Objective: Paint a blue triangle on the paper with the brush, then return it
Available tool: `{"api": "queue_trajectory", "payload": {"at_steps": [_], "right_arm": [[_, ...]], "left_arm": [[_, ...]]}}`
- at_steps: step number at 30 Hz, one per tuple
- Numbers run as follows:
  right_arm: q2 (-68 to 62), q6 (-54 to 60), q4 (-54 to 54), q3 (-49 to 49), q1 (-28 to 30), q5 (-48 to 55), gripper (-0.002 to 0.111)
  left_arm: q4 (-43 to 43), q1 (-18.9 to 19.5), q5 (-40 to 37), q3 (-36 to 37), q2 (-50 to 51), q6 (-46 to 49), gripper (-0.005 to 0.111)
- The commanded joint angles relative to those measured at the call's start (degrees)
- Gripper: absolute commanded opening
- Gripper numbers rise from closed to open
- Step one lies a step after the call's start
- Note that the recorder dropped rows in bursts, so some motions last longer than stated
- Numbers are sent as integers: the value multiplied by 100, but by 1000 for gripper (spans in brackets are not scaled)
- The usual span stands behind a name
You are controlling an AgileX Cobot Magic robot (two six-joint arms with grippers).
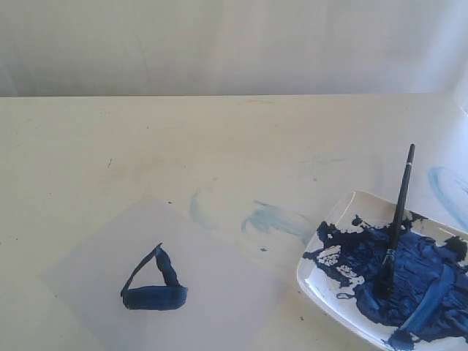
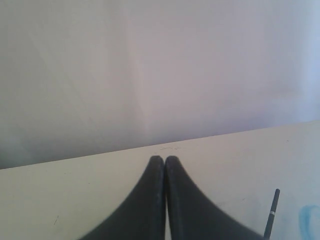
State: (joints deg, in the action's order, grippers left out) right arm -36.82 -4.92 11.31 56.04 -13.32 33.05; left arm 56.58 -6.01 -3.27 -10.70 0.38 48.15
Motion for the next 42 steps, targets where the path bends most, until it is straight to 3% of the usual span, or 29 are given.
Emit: {"api": "queue_trajectory", "payload": {"at_steps": [1, 2, 4, 5, 6, 7, 9, 12, 17, 25, 30, 37, 42], "right_arm": [[28, 57, -44, -18, -34, 8, 0], [28, 57, -44, -18, -34, 8, 0], [28, 57, -44, -18, -34, 8, 0], [28, 57, -44, -18, -34, 8, 0], [28, 57, -44, -18, -34, 8, 0], [28, 57, -44, -18, -34, 8, 0], [28, 57, -44, -18, -34, 8, 0], [28, 57, -44, -18, -34, 8, 0], [28, 57, -42, -18, -34, 19, 0], [28, 57, -42, -18, -34, 28, 0], [28, 57, -42, -18, -34, 30, 0], [28, 57, -42, -18, -34, 30, 0], [28, 57, -42, -18, -34, 30, 0]], "left_arm": [[161, -36, -98, 28, -38, -70, 0], [103, -36, -99, 28, -38, -70, 0], [-1448, -36, -130, 112, -38, -927, 0], [-3607, -36, -83, 290, -38, -3013, 0], [-4850, -36, 22, 432, -38, -4654, 0], [-5610, -36, 119, 560, -38, -5548, 0], [-6236, -36, 327, 802, -38, -6196, 0], [-6265, -36, 327, 1070, -38, -5990, 0], [-6265, -36, -977, 1070, -38, -5938, 0], [-6027, -36, -967, 1070, -38, -5106, 0], [-5317, -36, -929, 1070, -38, -4147, 0], [-5305, -36, -929, 1070, -38, -3917, 0], [-5305, -36, -929, 1070, -38, -4352, 0]]}}
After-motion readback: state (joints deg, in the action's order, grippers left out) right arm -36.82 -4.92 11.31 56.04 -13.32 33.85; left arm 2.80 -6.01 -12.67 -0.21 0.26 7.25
